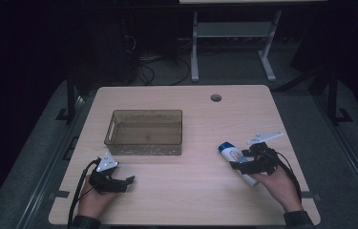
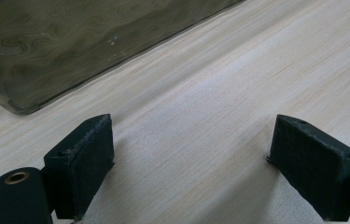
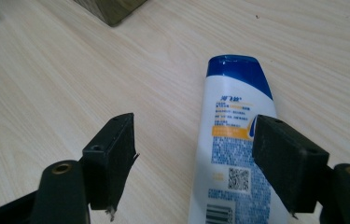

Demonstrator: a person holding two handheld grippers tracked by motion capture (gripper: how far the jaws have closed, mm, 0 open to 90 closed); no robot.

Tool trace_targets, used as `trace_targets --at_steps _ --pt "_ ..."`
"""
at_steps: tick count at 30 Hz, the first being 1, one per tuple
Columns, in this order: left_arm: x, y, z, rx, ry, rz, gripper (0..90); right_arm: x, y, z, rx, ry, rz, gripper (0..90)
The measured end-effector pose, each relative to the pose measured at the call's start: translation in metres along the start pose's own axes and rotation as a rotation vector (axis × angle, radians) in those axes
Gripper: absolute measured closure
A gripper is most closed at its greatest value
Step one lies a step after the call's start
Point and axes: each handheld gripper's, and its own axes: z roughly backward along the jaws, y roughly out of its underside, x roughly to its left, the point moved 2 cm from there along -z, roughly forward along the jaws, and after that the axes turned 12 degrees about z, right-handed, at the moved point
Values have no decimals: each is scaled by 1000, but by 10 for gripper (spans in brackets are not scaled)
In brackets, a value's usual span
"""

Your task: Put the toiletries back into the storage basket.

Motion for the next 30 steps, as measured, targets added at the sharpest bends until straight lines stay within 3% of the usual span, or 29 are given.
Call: trace_targets --at_steps 7,17,30 --pt "0 0 0 1 0 -2 126 -4 -5 -5 23 -6 -12 269" --pt "0 -1 -1 1 0 -1 126 -17 -12 -8 48 21 -37 204" --pt "0 -1 0 3 0 -1 126 -33 -23 -19 97 41 -62 192"
